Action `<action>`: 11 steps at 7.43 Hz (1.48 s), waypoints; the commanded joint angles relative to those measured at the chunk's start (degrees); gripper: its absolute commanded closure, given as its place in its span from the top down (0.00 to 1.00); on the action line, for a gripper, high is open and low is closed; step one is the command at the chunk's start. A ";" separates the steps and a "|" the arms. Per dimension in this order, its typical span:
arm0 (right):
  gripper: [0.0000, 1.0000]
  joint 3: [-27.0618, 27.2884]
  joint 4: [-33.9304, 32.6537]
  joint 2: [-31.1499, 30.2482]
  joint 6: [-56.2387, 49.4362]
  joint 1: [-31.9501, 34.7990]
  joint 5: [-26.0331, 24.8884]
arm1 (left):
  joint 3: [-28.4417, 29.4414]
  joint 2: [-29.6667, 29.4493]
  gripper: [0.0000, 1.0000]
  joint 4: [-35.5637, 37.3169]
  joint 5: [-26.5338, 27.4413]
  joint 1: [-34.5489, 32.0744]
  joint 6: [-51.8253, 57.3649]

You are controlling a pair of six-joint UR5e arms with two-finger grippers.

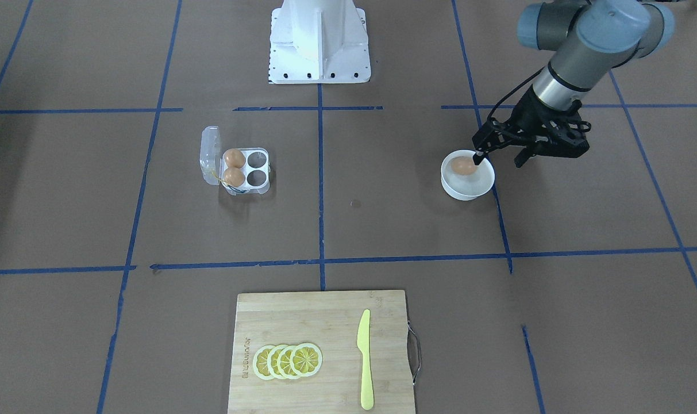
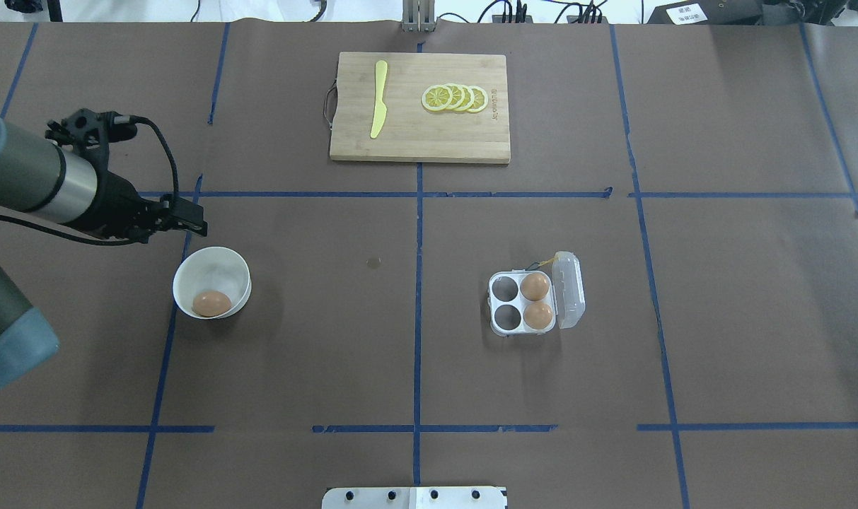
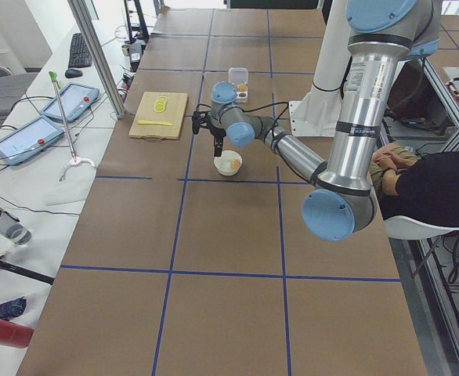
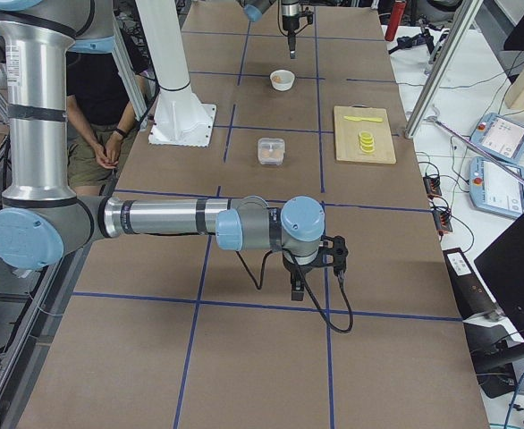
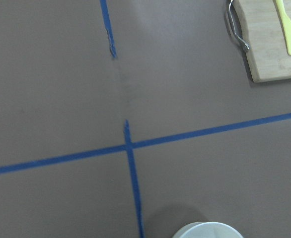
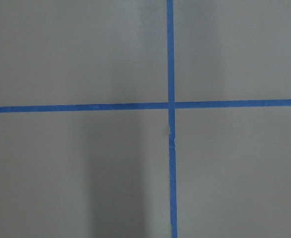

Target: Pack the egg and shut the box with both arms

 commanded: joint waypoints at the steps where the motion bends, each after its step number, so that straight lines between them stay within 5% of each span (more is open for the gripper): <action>1: 1.00 0.77 -0.03 0.93 1.13 0.00 0.03 | 0.30 -0.12 0.93 0.01 4.68 5.71 -6.58; 7: 1.00 0.43 2.69 0.68 1.13 0.00 -0.06 | 4.96 -0.48 0.94 0.01 6.11 8.54 -6.50; 11: 1.00 0.17 2.79 0.76 1.13 0.00 -0.06 | 6.37 -1.18 0.76 0.01 7.52 8.81 -6.50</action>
